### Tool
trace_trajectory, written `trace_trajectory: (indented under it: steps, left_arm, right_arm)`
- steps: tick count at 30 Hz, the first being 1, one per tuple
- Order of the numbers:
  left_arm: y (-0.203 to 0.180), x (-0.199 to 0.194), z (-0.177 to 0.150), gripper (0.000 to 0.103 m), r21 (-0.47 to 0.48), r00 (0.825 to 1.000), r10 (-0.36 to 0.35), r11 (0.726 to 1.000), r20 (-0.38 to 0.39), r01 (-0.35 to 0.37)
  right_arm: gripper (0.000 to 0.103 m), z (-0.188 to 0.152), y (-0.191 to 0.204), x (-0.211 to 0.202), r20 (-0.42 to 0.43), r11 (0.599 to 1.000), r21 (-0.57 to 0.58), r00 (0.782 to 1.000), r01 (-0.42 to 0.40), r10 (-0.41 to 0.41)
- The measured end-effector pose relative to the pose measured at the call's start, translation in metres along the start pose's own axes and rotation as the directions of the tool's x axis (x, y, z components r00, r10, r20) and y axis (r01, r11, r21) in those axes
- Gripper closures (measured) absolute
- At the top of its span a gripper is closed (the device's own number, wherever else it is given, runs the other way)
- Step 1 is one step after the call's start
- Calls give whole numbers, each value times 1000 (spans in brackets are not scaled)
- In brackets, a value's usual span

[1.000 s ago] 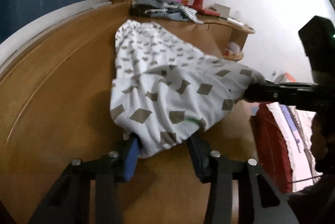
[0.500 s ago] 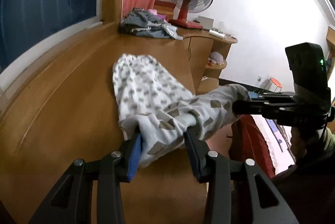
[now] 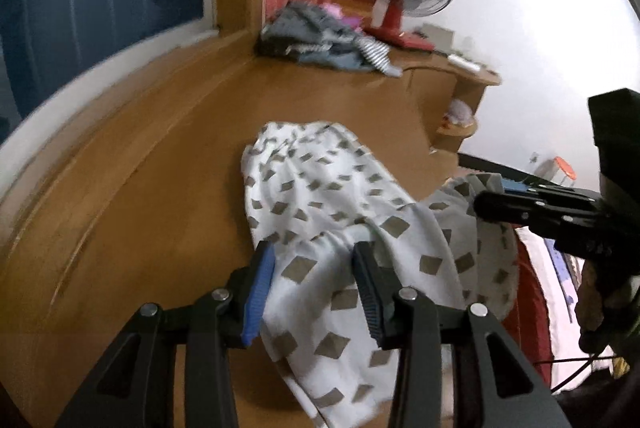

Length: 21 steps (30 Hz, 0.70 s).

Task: Fold clothes
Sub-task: 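Fold the lifted cloth end over the cloth with both grippers and release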

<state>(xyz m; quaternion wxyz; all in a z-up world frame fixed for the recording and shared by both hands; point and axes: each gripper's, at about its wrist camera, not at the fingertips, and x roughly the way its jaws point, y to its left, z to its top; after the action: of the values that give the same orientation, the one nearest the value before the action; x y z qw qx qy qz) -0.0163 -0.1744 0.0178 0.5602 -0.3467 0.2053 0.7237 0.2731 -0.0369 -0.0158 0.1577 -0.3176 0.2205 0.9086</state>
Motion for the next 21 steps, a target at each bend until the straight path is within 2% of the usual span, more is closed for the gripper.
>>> trace_trajectory:
  steps: [1, 3, 5, 6, 7, 8, 10, 13, 17, 19, 21]
  left_arm:
    - [3, 11, 2, 63, -13, 1000, 8, 1000, -21, -8]
    - [12, 25, 1, 63, -59, 998, 3, 998, -55, -7]
    - [22, 32, -3, 63, -120, 996, -17, 993, -82, 7]
    - [27, 35, -6, 63, -152, 995, -32, 988, -92, 17]
    - [32, 29, -10, 63, -194, 995, -62, 980, -83, 45]
    - [34, 24, -14, 63, -219, 994, -80, 974, -77, 61]
    - [34, 14, -22, 58, -247, 992, -102, 966, -71, 81]
    - [27, -4, -41, 52, -263, 988, -136, 958, -72, 113]
    - [12, -12, -61, 47, -266, 979, -180, 952, -94, 150]
    - [6, -7, -68, 47, -264, 976, -194, 951, -103, 162]
    - [-1, 1, -69, 49, -226, 982, -153, 966, -112, 125]
  right_arm:
    - [89, 2, -6, 13, -21, 1000, -1, 999, 29, -29]
    - [87, 5, -19, 30, -64, 996, 33, 995, 85, -83]
    - [83, 4, -32, 22, -45, 993, 101, 998, 57, -52]
    - [79, 3, -39, 19, -34, 990, 135, 999, 41, -37]
    - [67, 5, -42, 12, -20, 987, 154, 999, 38, -36]
    - [60, 3, -43, 3, -7, 986, 165, 1000, 30, -29]
    - [60, -2, -43, -11, 4, 984, 177, 1000, 7, -8]
    - [60, -19, -30, -22, -41, 988, 156, 999, -10, 16]
    - [60, -40, -5, -17, -114, 997, 79, 993, -8, 18]
    - [60, -44, 6, -6, -144, 1000, 21, 989, 15, -12]
    - [66, -51, 11, 5, -162, 999, -25, 986, 40, -44]
